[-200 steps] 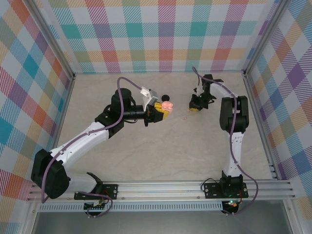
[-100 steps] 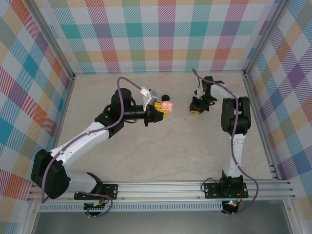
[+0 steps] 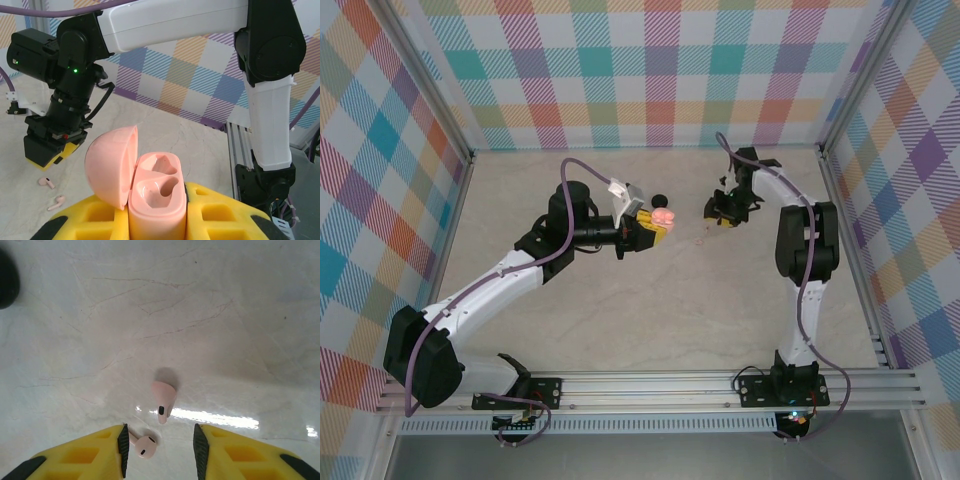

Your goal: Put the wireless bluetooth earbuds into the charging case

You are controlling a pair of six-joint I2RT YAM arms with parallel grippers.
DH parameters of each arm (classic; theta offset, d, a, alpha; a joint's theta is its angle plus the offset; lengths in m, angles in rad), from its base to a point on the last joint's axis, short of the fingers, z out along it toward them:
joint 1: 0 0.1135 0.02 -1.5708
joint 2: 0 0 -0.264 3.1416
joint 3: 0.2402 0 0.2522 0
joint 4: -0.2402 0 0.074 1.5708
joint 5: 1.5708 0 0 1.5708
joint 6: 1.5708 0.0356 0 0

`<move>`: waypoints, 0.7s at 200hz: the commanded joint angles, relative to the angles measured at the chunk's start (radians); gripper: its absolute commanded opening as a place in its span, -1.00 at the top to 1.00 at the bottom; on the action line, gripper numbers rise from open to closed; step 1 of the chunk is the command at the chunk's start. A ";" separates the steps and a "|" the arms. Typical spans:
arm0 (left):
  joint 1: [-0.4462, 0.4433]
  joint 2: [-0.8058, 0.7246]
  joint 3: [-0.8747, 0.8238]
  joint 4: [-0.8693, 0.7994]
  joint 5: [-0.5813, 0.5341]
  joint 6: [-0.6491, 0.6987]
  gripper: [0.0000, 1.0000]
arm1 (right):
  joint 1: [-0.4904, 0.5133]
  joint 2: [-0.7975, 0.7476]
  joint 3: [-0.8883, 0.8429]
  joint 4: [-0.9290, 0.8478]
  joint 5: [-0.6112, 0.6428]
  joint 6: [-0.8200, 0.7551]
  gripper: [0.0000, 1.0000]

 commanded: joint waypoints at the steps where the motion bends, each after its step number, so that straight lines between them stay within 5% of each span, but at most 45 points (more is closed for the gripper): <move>1: 0.005 -0.023 0.014 -0.010 -0.004 -0.004 0.79 | 0.025 0.000 0.007 -0.017 0.059 0.091 0.15; 140: 0.004 -0.017 0.018 -0.018 -0.003 0.006 0.79 | 0.095 0.147 0.178 -0.138 0.242 0.168 0.26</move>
